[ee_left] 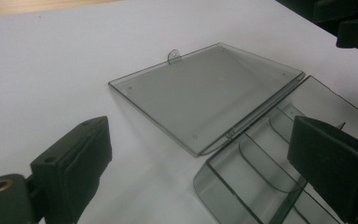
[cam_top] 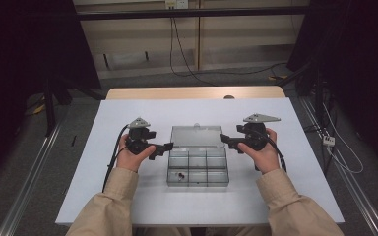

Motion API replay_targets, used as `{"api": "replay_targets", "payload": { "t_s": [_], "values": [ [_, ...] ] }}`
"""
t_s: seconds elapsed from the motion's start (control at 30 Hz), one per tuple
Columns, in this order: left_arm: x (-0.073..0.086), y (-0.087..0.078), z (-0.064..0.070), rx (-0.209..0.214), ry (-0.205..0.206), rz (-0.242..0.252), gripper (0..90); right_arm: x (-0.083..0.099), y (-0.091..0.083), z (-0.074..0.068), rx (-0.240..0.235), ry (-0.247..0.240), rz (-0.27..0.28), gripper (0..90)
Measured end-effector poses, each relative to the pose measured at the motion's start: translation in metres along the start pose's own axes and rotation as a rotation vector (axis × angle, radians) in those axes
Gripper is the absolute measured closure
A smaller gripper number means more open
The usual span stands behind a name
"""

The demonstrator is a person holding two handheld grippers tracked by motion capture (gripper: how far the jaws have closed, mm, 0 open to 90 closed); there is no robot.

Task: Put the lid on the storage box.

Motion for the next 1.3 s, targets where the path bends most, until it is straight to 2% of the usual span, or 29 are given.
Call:
{"api": "replay_targets", "payload": {
  "t_s": [0.17,0.33,0.47,0.57,0.67,0.9,1.1,1.23,1.3],
  "values": [
    [-0.009,0.012,-0.002,-0.001,-0.009,-0.009,6.2,0.002,0.012,0.005,0.002,0.027,-0.017,22.6],
    [-0.011,0.026,-0.006,-0.026,-0.047,-0.032,6.4,0.010,0.027,0.007,0.010,0.050,-0.048,22.8],
    [-0.011,0.032,-0.006,-0.014,-0.055,-0.038,6.7,0.012,0.035,0.009,0.006,0.080,-0.046,23.2],
    [-0.009,0.036,-0.005,-0.011,-0.055,-0.042,6.7,0.013,0.036,0.011,0.034,0.063,-0.047,23.3],
    [-0.007,0.040,-0.007,-0.026,-0.061,-0.048,6.7,0.012,0.037,0.009,0.012,0.089,-0.040,23.5],
    [-0.005,0.053,-0.013,-0.045,-0.086,-0.070,7.4,0.015,0.047,0.005,-0.007,0.093,-0.074,23.5],
    [-0.006,0.065,-0.006,-0.014,-0.097,-0.093,8.3,0.021,0.057,0.002,-0.028,0.110,-0.113,25.8],
    [-0.004,0.071,-0.004,-0.005,-0.109,-0.113,9.5,0.023,0.059,0.001,-0.041,0.115,-0.135,27.7],
    [-0.002,0.074,-0.005,-0.018,-0.111,-0.122,9.7,0.025,0.061,-0.001,-0.051,0.122,-0.146,29.1]
  ]
}}
Point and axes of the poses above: each handheld gripper's, and its own axes: y roughly forward along the jaws, x roughly out of its underside, z roughly to its right, the point moved 8 cm from there along y, roughly forward along the jaws, and after that the axes turned 6 degrees about -y, right-handed, at the moved point
